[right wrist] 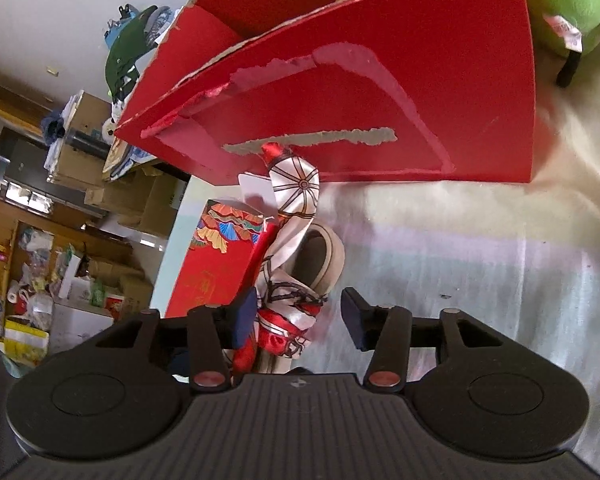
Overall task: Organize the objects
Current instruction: 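Grasp the red-and-white patterned fabric bag with the right gripper, then lift the fabric bag with the right gripper and carry it over the box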
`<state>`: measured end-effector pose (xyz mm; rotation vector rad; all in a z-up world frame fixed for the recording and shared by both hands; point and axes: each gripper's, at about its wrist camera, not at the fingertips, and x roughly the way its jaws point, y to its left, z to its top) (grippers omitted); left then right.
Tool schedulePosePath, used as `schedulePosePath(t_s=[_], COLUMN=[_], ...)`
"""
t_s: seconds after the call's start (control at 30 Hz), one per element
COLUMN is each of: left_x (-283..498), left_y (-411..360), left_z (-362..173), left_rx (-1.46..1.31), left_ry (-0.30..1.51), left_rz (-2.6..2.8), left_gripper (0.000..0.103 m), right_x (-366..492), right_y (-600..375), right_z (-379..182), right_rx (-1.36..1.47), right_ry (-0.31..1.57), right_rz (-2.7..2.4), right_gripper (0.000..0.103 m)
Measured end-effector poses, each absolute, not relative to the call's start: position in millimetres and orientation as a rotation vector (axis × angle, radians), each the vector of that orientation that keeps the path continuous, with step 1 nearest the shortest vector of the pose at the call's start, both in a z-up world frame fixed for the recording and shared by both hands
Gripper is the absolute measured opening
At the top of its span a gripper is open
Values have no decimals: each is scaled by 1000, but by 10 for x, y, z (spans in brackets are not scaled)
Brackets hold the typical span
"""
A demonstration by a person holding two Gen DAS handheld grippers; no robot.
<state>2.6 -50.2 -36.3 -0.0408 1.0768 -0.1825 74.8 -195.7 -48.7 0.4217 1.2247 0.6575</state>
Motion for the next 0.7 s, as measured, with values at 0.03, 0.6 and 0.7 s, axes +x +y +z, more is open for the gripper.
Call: schedulePosePath(t_s=[0.03, 0.6, 0.7], left_x=[39, 131, 134], left_y=[-509, -621, -700], left_z=[-380, -454, -341], left_rx=[-31, 106, 148], left_ry=[1084, 1139, 1139], left_rz=[-183, -235, -288], left_gripper=[46, 30, 30], right_x=[756, 752, 736], right_y=[-1958, -1862, -1967], right_z=[-486, -564, -505], right_rx=[439, 427, 449], right_ry=[1230, 1301, 1298], right_rz=[671, 633, 616], right_gripper=[52, 42, 42])
